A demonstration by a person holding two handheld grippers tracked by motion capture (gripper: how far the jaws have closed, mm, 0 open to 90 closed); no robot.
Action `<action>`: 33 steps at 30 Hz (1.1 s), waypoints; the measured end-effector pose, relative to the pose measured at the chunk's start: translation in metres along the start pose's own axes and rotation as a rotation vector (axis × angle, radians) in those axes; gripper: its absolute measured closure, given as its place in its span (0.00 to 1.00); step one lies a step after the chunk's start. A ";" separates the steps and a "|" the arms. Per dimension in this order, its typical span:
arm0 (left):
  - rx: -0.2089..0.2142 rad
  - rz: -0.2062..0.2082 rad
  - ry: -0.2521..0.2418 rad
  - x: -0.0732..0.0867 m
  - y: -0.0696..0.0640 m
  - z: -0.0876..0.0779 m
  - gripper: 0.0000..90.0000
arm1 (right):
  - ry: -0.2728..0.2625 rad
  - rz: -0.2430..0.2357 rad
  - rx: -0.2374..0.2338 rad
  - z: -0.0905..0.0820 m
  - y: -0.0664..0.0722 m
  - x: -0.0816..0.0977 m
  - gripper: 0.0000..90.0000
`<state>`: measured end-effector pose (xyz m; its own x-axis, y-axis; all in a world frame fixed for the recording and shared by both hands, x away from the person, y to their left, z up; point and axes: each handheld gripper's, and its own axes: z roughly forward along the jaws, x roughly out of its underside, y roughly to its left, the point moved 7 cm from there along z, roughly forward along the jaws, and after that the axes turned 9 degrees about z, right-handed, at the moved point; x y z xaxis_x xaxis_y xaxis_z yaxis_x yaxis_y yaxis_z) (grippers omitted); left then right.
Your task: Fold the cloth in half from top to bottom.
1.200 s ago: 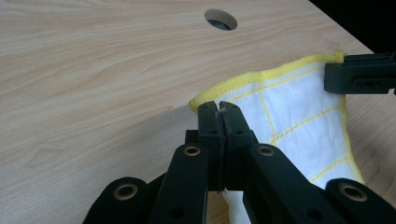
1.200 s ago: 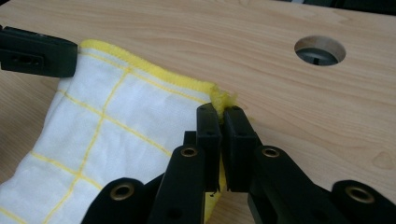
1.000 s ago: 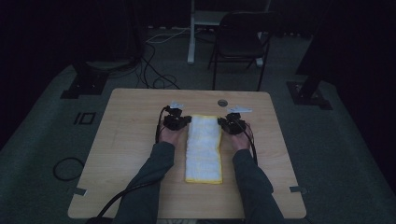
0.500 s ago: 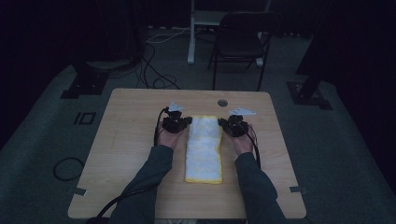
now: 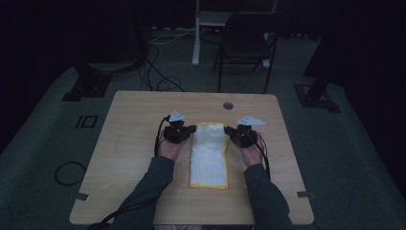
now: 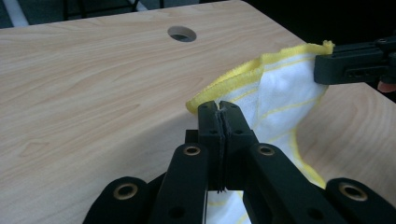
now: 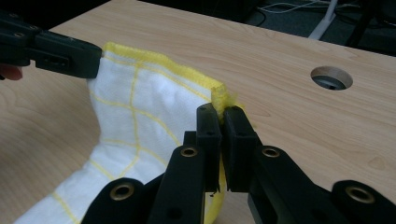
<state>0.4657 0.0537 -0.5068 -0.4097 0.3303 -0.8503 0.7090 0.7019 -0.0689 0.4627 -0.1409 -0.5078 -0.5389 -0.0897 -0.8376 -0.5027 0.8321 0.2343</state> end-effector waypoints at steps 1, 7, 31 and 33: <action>0.002 -0.002 -0.006 0.000 -0.001 -0.001 0.99 | -0.001 0.001 -0.002 -0.001 0.001 0.001 0.97; 0.013 -0.006 -0.023 0.003 -0.006 -0.011 0.99 | -0.015 -0.003 -0.018 -0.010 0.008 0.003 0.97; 0.055 -0.002 -0.047 0.026 -0.033 -0.039 0.99 | -0.006 -0.035 -0.079 -0.041 0.028 0.028 0.97; 0.057 -0.004 -0.047 0.028 -0.035 -0.040 0.99 | 0.003 -0.039 -0.082 -0.042 0.030 0.032 0.97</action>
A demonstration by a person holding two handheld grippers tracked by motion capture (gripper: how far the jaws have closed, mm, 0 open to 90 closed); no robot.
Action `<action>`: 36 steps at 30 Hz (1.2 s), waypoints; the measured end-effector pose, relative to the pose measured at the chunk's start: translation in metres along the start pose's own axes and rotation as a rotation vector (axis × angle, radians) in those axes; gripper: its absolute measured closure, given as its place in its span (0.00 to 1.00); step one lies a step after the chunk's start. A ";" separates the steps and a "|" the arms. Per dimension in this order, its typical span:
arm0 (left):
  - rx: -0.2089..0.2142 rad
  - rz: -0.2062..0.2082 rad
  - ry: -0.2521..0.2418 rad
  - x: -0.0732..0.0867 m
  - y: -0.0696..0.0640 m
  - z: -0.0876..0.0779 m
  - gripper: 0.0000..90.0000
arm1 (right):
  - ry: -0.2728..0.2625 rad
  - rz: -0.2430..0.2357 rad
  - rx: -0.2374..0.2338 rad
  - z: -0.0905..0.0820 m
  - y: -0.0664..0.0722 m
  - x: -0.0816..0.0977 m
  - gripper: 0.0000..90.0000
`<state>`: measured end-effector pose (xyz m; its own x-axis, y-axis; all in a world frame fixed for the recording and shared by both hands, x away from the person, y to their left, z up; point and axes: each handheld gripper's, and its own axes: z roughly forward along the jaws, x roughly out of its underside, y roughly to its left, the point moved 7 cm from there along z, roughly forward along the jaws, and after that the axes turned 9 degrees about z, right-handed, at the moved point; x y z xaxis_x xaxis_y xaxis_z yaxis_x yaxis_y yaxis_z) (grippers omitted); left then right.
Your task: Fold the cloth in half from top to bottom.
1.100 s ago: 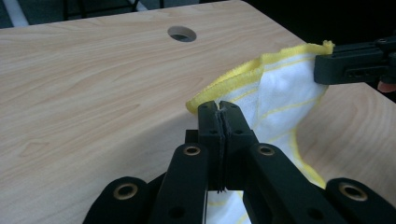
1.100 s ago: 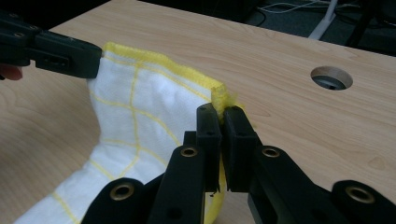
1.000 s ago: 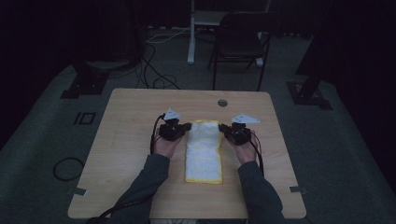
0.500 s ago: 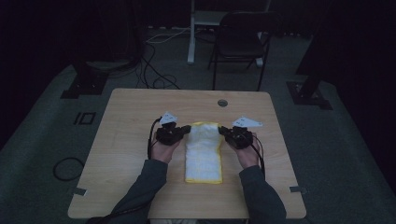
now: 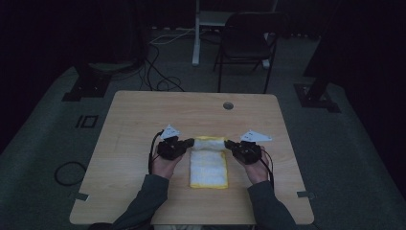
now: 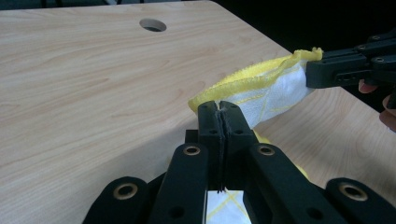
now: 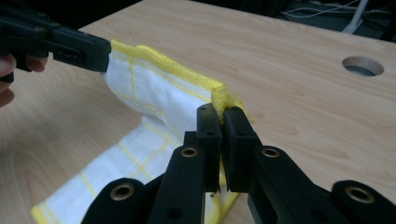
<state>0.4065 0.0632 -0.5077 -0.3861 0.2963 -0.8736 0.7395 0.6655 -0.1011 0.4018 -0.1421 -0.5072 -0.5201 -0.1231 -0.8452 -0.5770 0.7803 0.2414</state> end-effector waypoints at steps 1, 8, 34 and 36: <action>0.000 0.000 0.000 0.001 -0.001 0.000 0.99 | 0.002 0.002 -0.001 -0.001 0.001 0.002 0.97; 0.006 0.003 0.008 0.011 -0.008 -0.005 0.99 | 0.014 0.001 -0.015 -0.004 0.006 0.013 0.97; 0.041 -0.010 0.049 0.050 -0.029 -0.015 0.99 | 0.051 0.021 -0.053 -0.017 0.025 0.057 0.96; 0.044 -0.010 0.055 0.054 -0.031 -0.015 0.99 | 0.058 0.020 -0.052 -0.017 0.026 0.060 0.96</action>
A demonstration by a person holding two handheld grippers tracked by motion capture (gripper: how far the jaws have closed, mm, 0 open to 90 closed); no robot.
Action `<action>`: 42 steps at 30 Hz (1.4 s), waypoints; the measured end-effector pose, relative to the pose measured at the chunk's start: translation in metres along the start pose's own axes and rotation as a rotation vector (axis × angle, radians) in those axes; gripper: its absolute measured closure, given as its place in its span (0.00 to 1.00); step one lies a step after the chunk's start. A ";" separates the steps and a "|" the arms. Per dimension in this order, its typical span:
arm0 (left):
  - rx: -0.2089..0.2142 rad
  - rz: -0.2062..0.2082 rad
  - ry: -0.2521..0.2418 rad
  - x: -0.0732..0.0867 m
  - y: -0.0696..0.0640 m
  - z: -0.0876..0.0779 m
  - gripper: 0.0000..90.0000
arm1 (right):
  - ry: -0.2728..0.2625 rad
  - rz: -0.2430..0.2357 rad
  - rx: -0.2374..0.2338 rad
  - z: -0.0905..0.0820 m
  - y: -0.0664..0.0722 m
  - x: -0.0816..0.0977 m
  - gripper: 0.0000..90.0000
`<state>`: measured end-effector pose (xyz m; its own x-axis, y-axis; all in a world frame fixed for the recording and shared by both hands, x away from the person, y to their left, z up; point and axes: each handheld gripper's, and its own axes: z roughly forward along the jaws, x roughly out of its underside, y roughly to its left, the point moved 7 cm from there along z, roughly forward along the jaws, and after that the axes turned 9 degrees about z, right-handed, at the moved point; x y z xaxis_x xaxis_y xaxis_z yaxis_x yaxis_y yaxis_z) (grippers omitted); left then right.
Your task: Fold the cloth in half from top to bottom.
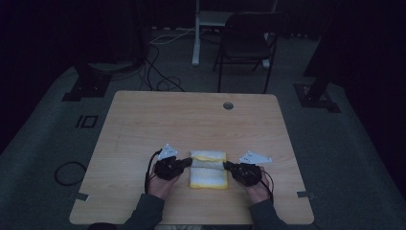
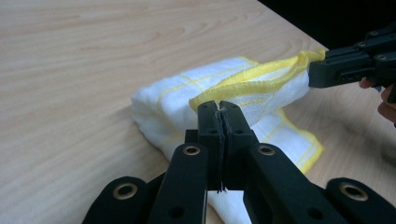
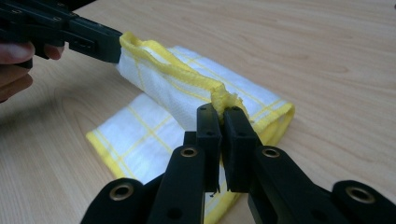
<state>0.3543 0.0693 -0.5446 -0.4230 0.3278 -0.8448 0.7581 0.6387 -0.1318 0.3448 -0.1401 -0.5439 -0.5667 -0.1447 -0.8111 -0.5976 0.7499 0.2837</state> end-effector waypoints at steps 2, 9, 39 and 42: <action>0.004 0.002 0.010 0.003 -0.001 0.000 0.99 | 0.007 0.005 -0.001 0.000 0.000 0.003 0.96; -0.006 -0.004 -0.024 -0.002 0.005 -0.006 0.95 | 0.031 0.006 -0.011 0.005 0.003 0.014 0.97; 0.057 0.027 0.085 0.021 -0.016 0.020 0.91 | 0.049 0.011 -0.004 0.001 -0.002 0.025 0.96; 0.066 0.029 0.086 0.023 -0.017 0.020 0.91 | 0.047 0.006 -0.002 0.000 -0.002 0.025 0.96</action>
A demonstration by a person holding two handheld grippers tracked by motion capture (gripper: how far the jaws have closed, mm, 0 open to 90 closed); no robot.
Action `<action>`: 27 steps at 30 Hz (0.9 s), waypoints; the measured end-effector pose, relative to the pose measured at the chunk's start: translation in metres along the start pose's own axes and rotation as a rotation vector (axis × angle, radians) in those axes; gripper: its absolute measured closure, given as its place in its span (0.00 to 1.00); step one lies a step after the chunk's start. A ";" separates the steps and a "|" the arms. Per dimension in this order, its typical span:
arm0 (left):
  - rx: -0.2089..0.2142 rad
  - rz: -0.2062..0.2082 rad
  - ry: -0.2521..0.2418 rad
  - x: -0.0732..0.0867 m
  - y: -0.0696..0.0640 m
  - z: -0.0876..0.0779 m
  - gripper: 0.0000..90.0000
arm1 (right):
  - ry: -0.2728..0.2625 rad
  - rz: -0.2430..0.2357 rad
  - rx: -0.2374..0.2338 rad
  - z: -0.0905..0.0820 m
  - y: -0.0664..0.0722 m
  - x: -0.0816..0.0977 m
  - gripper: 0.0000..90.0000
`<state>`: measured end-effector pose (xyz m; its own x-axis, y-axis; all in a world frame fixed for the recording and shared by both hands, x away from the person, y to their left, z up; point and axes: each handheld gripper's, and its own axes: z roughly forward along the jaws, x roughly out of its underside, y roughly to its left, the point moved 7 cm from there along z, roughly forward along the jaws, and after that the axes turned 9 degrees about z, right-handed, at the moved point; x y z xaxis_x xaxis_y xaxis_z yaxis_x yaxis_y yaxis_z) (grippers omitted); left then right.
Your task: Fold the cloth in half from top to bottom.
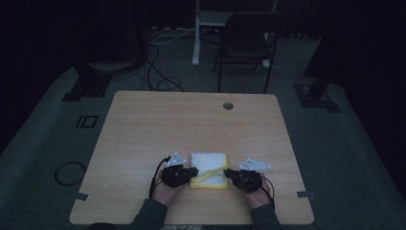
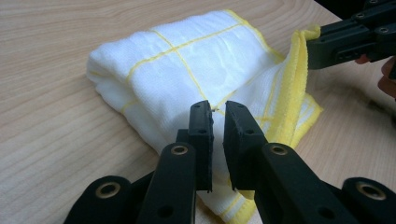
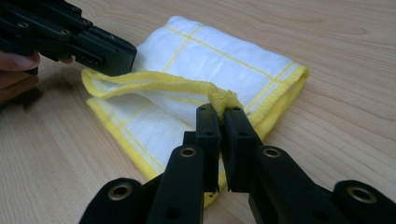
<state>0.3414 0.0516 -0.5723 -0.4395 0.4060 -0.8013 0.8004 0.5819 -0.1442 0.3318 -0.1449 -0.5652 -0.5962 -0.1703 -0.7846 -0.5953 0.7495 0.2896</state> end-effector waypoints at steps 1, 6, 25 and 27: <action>0.002 -0.002 -0.002 0.000 0.000 0.000 0.91 | -0.001 0.002 0.003 0.000 -0.001 0.000 0.96; 0.006 -0.004 0.002 0.004 -0.002 0.000 0.91 | -0.008 0.010 0.005 -0.002 -0.003 0.000 0.92; -0.012 0.001 0.020 0.019 -0.003 -0.010 0.89 | -0.071 0.103 0.097 -0.015 -0.038 -0.004 0.83; -0.022 -0.003 0.015 0.019 -0.001 -0.013 0.88 | -0.070 0.101 0.108 -0.015 -0.041 -0.004 0.83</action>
<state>0.3268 0.0681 -0.5802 -0.4479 0.4144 -0.7922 0.7898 0.5987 -0.1334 0.3507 -0.1843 -0.5657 -0.6087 -0.0479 -0.7920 -0.4706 0.8254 0.3118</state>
